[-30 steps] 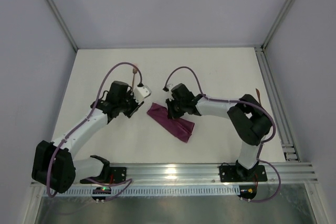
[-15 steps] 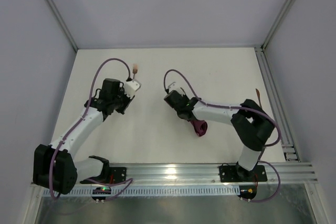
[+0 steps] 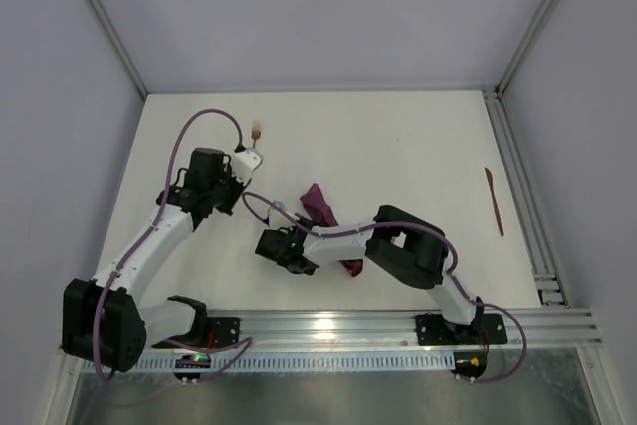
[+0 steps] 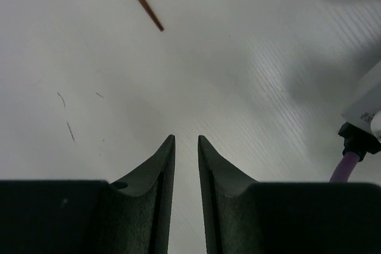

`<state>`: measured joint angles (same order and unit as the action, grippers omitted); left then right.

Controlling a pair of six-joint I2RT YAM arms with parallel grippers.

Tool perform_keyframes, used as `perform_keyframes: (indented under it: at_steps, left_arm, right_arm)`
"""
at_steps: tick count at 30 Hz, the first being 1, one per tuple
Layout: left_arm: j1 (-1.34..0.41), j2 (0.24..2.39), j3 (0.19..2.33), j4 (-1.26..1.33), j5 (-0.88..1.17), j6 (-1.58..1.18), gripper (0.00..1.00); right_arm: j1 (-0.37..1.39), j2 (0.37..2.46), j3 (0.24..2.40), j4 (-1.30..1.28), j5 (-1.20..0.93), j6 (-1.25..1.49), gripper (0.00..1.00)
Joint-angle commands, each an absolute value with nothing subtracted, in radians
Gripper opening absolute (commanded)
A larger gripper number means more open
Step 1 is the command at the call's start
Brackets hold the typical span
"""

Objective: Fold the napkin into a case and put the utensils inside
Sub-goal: Turn over the smaller rectangle-folded napkin at the center of the board.

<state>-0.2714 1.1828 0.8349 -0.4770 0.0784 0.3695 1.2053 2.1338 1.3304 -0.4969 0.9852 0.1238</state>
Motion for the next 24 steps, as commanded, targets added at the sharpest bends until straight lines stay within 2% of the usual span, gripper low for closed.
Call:
perform_keyframes:
  at_steps: [1, 6, 15, 24]
  left_arm:
    - [-0.264, 1.158, 0.871, -0.462, 0.064, 0.351, 0.23]
    - [-0.258, 1.147, 0.879, -0.460, 0.034, 0.345, 0.23]
    - [-0.245, 1.141, 0.905, -0.468, 0.021, 0.337, 0.22]
    - [-0.242, 1.146, 0.916, -0.469, 0.017, 0.342, 0.20]
  right_arm:
    - [1.252, 2.189, 1.361, -0.537, 0.894, 0.238, 0.03]
    - [1.273, 2.189, 1.356, -0.577, 1.057, 0.195, 0.03]
    - [1.102, 1.873, 1.160, -0.330, 1.000, 0.006, 0.03]
    - [0.948, 1.798, 1.037, -0.241, 1.135, -0.143, 0.03]
